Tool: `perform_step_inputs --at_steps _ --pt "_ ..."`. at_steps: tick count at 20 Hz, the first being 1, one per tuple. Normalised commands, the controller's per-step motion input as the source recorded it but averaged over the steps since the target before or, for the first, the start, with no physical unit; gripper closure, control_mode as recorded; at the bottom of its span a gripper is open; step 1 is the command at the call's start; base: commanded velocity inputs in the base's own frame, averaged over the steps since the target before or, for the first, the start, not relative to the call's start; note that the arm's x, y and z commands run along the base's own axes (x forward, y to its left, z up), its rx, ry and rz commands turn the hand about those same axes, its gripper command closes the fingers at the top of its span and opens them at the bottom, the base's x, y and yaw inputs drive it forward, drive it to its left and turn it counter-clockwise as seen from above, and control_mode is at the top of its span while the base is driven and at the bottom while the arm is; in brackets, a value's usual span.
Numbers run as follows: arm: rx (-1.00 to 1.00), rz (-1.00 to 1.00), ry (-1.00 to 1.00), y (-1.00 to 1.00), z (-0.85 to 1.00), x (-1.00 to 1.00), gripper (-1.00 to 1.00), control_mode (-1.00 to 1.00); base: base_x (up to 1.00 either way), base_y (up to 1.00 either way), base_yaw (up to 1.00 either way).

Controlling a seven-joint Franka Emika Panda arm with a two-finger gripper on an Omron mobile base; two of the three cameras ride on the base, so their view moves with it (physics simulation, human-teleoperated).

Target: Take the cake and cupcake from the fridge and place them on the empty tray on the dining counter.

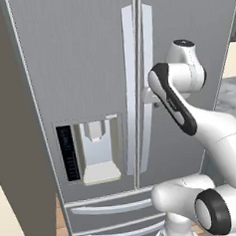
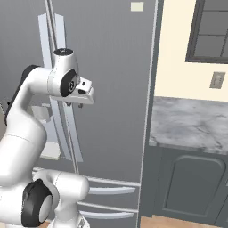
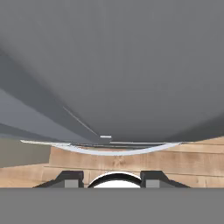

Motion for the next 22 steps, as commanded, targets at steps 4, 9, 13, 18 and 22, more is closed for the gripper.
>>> perform_step_inputs --at_steps 4,9,13,18,22 --pt "0.00 0.00 -0.06 0.00 -0.05 -0.21 -1.00 -1.00 0.00 0.00 0.00" --pt "0.00 0.00 -0.15 0.00 -0.19 -0.34 -1.00 -1.00 0.00 0.00 0.00" --pt "0.00 0.00 -0.20 0.06 -0.10 -0.29 -1.00 -1.00 0.00 0.00 0.00" --pt "0.00 0.00 -0.18 0.15 -0.10 -0.29 -1.00 -1.00 0.00 0.00 0.00" --pt "0.00 0.00 -0.17 0.13 -0.14 -0.29 -1.00 -1.00 0.00 0.00 0.00"
